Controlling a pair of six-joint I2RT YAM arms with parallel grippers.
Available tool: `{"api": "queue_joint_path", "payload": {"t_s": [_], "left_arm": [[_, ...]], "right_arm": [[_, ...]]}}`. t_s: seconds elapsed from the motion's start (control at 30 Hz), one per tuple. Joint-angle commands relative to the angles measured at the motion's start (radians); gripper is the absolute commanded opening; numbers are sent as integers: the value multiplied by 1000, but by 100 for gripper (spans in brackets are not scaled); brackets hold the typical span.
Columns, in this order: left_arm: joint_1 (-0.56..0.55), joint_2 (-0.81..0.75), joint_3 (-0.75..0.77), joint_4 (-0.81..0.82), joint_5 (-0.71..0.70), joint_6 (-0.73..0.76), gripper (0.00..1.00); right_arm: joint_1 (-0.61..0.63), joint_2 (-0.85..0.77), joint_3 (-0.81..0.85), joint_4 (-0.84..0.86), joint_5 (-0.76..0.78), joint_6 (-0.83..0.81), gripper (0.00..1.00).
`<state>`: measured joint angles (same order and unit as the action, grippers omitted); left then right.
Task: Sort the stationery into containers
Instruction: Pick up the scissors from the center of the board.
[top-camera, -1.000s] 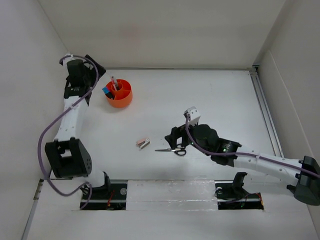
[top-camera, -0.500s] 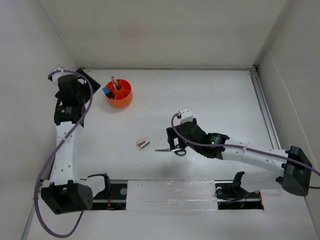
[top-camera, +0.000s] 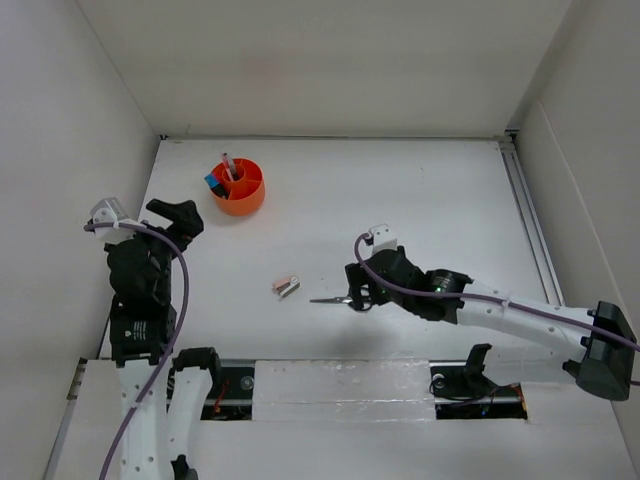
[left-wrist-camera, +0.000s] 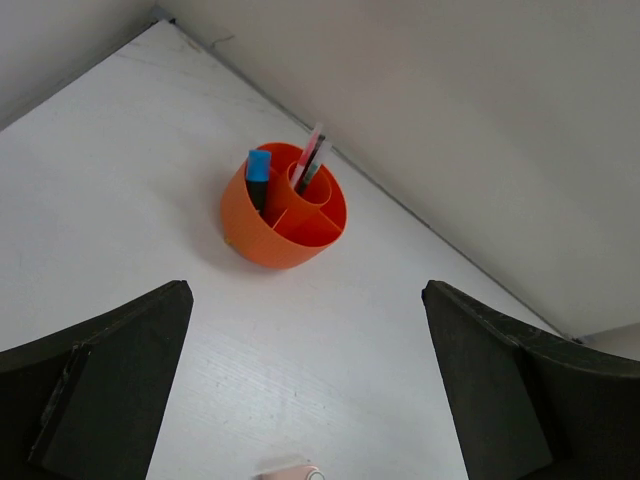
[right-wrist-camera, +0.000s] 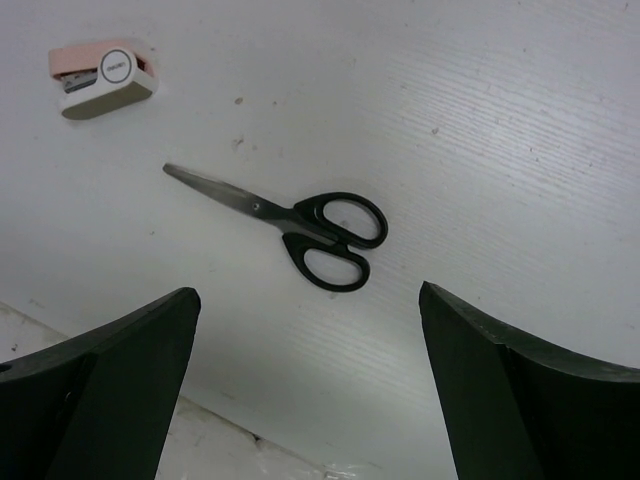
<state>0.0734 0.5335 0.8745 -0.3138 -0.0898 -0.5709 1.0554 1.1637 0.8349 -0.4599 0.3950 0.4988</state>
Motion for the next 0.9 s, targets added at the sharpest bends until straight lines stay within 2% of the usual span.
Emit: {"api": "queue_joint_path", "payload": {"t_s": [0.0,0.13,0.27,0.47,0.7,0.87], "left_arm": [[-4,-26,-37,-13,-22,-4,100],[-4,-38,-39,-16,-82,-46,100],[-4,26,-29,-7,34,-34,100],[-4,60,-20,2,99,8,100],[-4,98,-20,15,170,39,100],[-4,135,-20,15,246,62,100]], "right_arm": [[8,-27,18,-92,15,98,96],[8,-16,6,-132,53,181,91],[8,13,-40,-134,65,244,78],[-44,86,-92,-89,65,265,57],[-116,166,-144,62,2,233,54],[-117,215,-117,124,-38,222,51]]}}
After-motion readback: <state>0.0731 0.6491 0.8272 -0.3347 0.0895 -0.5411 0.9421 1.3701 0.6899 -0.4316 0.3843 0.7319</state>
